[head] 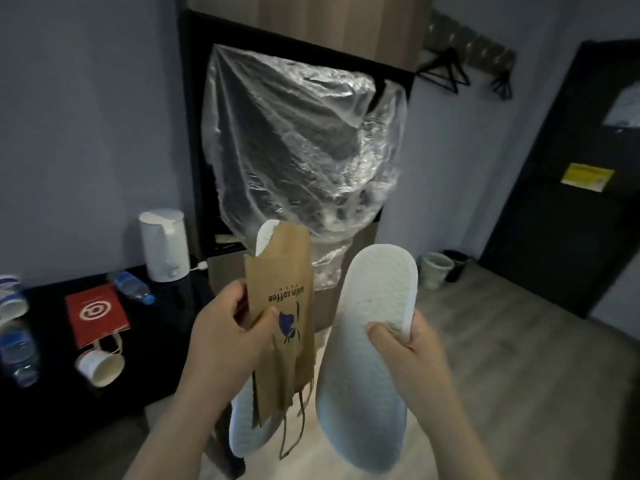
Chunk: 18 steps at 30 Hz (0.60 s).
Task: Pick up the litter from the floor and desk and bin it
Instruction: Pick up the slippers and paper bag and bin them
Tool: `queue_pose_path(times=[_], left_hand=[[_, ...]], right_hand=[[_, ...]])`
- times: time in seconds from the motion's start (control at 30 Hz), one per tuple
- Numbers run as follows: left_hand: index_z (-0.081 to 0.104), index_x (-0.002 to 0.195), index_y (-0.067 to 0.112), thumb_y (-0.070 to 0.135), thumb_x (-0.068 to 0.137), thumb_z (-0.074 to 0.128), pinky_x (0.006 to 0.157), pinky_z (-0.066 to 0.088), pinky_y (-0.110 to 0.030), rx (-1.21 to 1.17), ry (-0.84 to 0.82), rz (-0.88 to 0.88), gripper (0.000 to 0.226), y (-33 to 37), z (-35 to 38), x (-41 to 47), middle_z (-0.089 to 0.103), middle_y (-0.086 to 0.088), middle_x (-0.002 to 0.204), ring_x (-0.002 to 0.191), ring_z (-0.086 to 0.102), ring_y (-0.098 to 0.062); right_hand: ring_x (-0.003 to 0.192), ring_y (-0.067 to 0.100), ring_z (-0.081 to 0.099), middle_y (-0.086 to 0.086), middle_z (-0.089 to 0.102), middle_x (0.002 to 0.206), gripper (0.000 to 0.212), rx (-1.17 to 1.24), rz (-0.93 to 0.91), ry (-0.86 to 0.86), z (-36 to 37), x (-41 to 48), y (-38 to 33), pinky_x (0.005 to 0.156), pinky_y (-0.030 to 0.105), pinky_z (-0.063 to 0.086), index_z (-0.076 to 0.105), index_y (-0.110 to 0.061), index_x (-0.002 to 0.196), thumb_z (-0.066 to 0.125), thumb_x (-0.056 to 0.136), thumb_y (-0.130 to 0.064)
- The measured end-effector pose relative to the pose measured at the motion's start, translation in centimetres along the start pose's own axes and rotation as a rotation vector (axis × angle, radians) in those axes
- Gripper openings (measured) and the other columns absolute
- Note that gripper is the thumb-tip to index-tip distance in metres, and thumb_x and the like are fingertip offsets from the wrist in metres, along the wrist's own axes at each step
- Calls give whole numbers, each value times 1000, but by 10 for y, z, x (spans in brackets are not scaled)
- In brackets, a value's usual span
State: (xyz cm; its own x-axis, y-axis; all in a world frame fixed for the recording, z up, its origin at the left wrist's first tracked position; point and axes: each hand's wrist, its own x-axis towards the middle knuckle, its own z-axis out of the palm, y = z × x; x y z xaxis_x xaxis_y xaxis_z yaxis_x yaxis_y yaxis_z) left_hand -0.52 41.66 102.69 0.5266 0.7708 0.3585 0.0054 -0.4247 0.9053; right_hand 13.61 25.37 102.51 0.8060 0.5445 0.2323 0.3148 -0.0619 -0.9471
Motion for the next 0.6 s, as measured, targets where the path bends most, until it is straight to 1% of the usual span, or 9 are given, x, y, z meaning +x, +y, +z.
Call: queue_pose_path(times=[0.07, 0.1, 0.2, 0.27, 0.37, 0.43, 0.5, 0.6], left_hand=[[55, 88, 47, 18, 83, 69, 51, 42, 1, -30, -47, 5, 32, -9, 17, 26, 61, 41, 86, 81, 58, 20], [55, 88, 47, 18, 83, 69, 51, 42, 1, -43, -75, 6, 32, -13, 23, 40, 61, 42, 86, 81, 58, 20], [56, 88, 46, 20, 82, 69, 50, 42, 0, -72, -149, 17, 30, -24, 42, 84, 61, 41, 87, 81, 58, 20], [57, 89, 47, 20, 83, 69, 49, 43, -1, -105, -204, 0, 30, -30, 53, 111, 62, 40, 88, 83, 58, 20], [55, 86, 49, 21, 82, 69, 47, 44, -2, -123, -293, -5, 31, -38, 72, 146, 60, 43, 87, 84, 56, 24], [56, 87, 48, 21, 82, 68, 47, 44, -2, -151, -328, -4, 30, -45, 87, 164, 61, 42, 86, 81, 57, 23], [56, 88, 46, 21, 82, 69, 47, 44, -2, -152, -361, 0, 28, -51, 104, 179, 61, 42, 86, 81, 57, 23], [57, 85, 42, 19, 82, 69, 47, 43, -1, -146, -400, 17, 27, -59, 134, 201, 61, 43, 84, 79, 57, 23]], right_hand=[[62, 7, 56, 5, 65, 73, 6, -19, 11, 66, -2, 17, 4, 53, 22, 45, 61, -13, 88, 63, 83, -14], [63, 5, 60, 3, 67, 79, 5, -25, 16, 96, -1, 25, 5, 53, 21, 47, 62, -17, 88, 63, 84, -16], [75, 2, 68, -12, 71, 84, 11, -26, 45, 154, 3, 54, 6, 60, 21, 55, 64, -28, 91, 64, 86, -18], [80, 2, 69, -16, 72, 88, 13, -14, 71, 193, 7, 72, 6, 61, 20, 54, 64, -29, 96, 65, 86, -21], [82, 2, 69, -19, 72, 90, 16, 9, 93, 274, 8, 96, 8, 58, 17, 53, 63, -32, 99, 68, 85, -25], [81, -1, 69, -17, 72, 89, 18, 17, 109, 300, 7, 111, 14, 57, 14, 53, 61, -34, 98, 68, 85, -23], [81, 0, 69, -14, 72, 89, 20, 6, 129, 320, 4, 127, 20, 58, 14, 53, 61, -34, 99, 67, 86, -19], [80, 3, 70, -11, 73, 88, 20, 8, 146, 362, -5, 152, 34, 59, 14, 53, 63, -29, 100, 66, 87, -14]])
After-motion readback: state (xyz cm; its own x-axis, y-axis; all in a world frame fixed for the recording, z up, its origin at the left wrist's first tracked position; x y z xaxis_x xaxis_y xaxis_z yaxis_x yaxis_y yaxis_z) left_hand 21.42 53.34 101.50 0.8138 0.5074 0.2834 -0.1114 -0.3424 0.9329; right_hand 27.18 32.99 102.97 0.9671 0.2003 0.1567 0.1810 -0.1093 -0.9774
